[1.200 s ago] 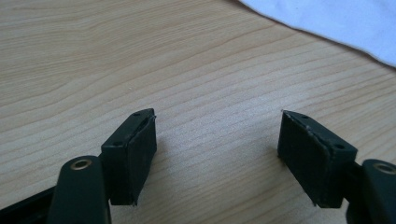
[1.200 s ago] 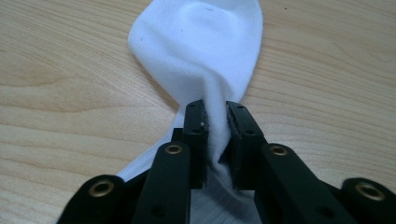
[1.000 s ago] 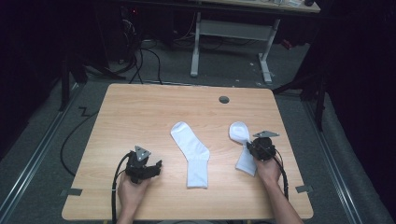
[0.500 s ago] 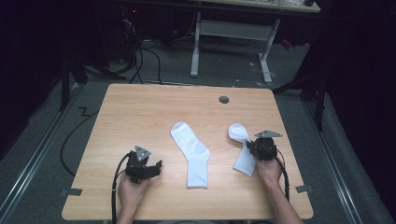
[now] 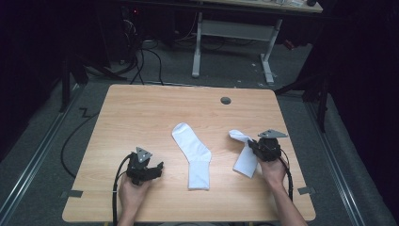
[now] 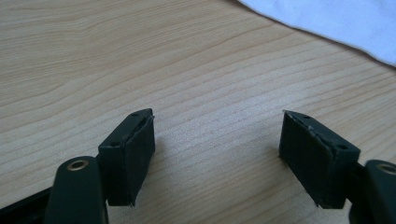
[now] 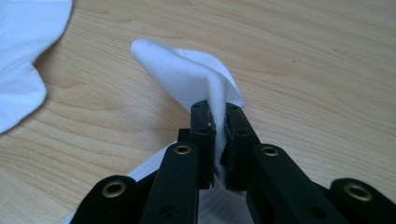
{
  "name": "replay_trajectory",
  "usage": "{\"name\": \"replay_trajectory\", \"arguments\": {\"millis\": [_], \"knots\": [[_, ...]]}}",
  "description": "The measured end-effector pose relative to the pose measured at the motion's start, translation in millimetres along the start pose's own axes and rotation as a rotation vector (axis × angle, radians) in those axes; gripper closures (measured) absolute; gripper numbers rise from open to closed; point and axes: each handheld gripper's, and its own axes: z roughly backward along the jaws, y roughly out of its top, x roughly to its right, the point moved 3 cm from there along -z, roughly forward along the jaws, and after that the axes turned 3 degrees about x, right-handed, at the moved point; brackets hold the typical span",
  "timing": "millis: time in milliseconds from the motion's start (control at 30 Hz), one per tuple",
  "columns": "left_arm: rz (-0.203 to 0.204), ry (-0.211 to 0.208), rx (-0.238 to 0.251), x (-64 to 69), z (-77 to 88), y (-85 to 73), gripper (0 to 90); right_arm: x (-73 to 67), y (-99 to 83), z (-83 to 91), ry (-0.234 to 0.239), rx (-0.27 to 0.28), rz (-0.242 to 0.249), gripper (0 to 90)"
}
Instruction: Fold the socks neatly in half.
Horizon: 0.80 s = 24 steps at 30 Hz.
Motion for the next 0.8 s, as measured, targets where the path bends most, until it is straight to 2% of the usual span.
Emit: {"name": "replay_trajectory", "arguments": {"millis": [800], "knots": [[0.000, -0.001, 0.000, 0.0, 0.0, 0.0, 27.5, -21.7, 28.8, 31.0, 0.070, 0.077, 0.064, 84.6]]}}
